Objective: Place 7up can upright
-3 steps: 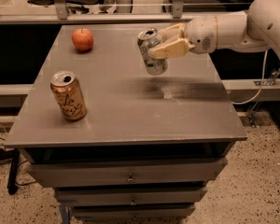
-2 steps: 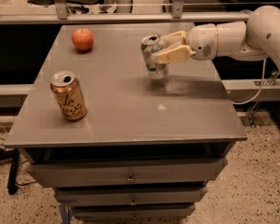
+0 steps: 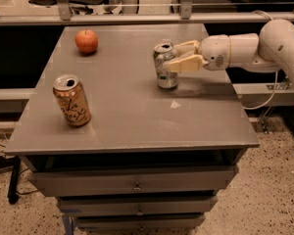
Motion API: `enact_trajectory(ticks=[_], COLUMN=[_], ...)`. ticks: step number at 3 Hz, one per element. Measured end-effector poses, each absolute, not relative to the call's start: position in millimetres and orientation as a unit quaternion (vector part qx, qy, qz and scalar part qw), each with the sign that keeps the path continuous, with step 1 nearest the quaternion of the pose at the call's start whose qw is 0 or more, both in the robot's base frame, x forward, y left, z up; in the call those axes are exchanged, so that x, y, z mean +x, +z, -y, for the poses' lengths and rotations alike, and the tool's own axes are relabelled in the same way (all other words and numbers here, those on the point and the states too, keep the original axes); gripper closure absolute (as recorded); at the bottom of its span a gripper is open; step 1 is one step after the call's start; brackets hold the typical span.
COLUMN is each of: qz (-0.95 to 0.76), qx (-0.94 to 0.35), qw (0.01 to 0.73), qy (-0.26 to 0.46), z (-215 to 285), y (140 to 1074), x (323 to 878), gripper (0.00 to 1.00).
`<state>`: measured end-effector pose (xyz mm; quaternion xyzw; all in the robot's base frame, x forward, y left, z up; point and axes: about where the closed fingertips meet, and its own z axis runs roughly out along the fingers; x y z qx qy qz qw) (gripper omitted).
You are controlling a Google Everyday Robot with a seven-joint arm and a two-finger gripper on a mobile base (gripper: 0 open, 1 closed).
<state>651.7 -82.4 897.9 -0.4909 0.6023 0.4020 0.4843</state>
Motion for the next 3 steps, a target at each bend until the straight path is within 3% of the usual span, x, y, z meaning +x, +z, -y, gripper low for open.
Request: enact_trajectory(ticks=[3], qz=[-0.624], qx=[-0.486], qw=[0.472], qy=[0.391], z=[120.3], y=[878.1], x=[649.6], gripper=[0.13])
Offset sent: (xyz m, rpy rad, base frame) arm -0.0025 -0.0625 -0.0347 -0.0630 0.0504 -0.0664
